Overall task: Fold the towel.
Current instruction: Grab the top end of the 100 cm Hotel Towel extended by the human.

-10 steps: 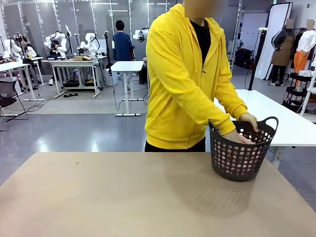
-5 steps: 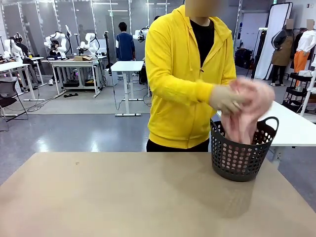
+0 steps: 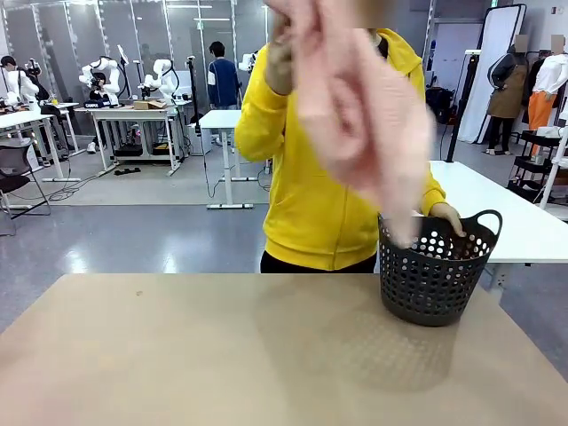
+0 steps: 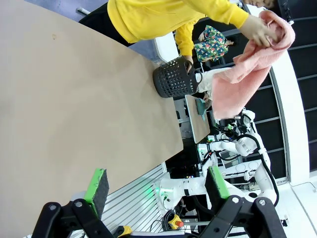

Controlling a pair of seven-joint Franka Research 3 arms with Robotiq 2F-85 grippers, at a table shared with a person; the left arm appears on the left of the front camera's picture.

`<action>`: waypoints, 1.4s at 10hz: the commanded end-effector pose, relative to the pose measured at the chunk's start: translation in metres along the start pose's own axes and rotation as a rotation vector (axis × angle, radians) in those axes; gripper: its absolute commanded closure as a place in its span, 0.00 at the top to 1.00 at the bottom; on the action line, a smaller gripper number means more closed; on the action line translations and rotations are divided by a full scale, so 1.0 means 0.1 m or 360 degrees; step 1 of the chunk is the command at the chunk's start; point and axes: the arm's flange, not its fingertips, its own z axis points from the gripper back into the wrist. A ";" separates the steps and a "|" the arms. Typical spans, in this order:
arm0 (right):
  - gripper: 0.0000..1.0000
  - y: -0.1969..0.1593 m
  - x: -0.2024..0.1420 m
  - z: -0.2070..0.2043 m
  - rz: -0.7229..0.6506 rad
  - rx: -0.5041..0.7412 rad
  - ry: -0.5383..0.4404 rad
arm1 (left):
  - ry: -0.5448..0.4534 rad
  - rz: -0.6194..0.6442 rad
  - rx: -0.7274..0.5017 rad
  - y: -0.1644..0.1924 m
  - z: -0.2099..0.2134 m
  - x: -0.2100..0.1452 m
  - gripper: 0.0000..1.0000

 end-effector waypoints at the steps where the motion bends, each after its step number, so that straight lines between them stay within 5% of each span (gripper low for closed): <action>1: 1.00 0.00 0.01 0.01 0.0013 0.0014 -0.0012 | 0.0006 -0.0014 -0.0019 -0.01 0.01 0.00 1.00; 14: 1.00 0.00 0.01 0.01 0.0013 0.0014 -0.0012 | 0.0006 -0.0014 -0.0019 -0.01 0.01 0.00 1.00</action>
